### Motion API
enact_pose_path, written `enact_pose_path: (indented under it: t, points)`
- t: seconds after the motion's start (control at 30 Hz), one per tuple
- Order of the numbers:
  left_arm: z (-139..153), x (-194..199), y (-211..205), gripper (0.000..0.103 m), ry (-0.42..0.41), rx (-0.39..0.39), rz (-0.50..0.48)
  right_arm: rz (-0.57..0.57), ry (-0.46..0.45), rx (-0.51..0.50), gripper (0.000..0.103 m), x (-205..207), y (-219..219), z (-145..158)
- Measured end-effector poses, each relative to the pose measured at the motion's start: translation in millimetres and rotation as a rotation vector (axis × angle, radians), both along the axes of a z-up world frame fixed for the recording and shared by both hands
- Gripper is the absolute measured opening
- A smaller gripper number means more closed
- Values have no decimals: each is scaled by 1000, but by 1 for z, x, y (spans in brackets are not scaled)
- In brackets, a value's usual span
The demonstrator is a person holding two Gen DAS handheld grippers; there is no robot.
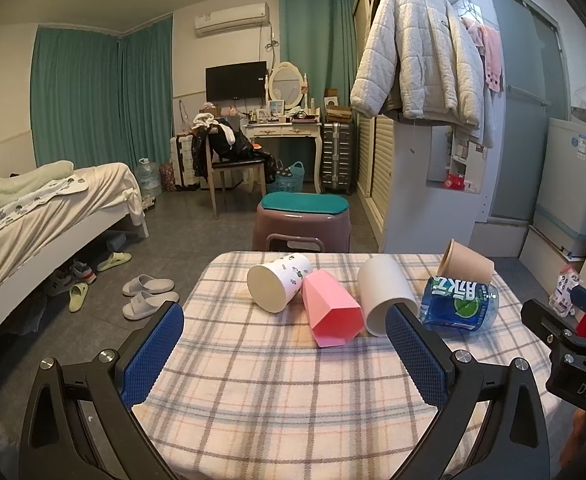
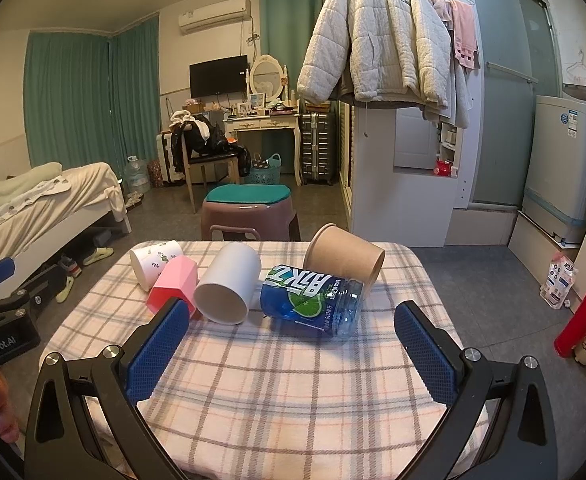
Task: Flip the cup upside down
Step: 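Reach the right gripper to the lying white plastic cup and grasp it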
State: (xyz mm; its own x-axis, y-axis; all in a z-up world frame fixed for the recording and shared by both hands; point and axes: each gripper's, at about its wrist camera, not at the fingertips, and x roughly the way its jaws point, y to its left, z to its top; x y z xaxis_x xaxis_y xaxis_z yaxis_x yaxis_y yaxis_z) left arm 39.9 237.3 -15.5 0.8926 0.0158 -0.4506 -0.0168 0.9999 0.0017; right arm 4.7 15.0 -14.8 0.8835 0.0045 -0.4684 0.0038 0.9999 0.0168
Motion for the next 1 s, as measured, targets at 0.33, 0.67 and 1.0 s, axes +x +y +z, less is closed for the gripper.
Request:
enact_pose_path:
  t: [0.33, 0.67, 1.0]
  points:
    - [-10, 42, 35, 103, 63, 18, 33, 22, 91, -1, 103, 46, 33, 1]
    - [-29, 93, 65, 103, 106, 22, 34, 42, 236, -27, 88, 154, 74, -21]
    - [-62, 127, 76, 103, 186, -2, 44, 19, 416, -59, 80, 229, 82, -65]
